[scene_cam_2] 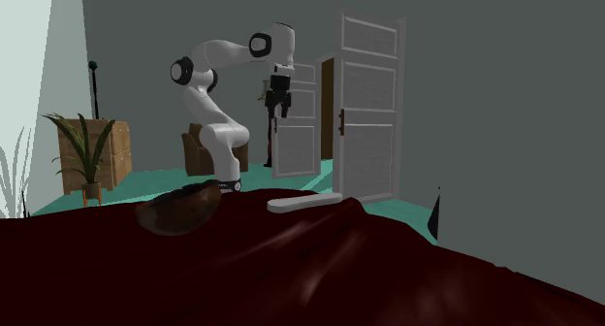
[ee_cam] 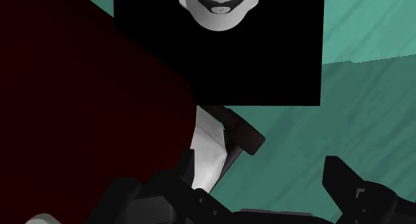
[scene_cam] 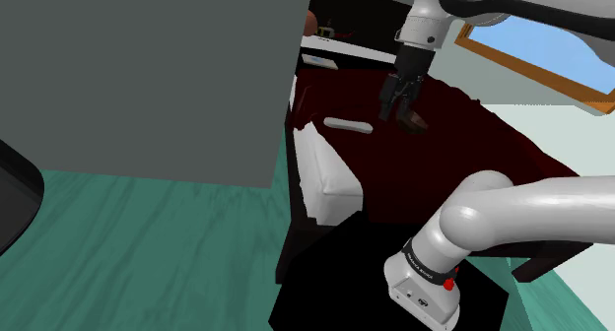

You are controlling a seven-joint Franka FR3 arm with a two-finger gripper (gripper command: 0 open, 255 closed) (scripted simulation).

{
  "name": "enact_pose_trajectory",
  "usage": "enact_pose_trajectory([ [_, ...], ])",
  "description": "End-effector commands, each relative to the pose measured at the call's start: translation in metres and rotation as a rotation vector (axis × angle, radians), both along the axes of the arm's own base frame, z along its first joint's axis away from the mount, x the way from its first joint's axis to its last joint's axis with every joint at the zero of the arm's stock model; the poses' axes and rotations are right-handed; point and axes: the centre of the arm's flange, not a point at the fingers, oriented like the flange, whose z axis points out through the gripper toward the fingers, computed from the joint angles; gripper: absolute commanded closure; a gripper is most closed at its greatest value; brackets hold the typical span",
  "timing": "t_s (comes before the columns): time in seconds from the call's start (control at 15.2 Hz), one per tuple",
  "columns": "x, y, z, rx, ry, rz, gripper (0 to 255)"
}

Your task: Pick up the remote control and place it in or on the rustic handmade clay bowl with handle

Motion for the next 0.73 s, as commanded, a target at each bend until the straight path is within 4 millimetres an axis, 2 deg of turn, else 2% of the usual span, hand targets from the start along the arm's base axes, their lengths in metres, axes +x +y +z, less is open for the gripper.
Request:
enact_pose_trajectory([
  [0.0,0.0,0.0,0.0,0.0,0.0,0.0,0],
  [0.66,0.04,-0.098,-0.064,-0.01,-0.052,0.276,0],
])
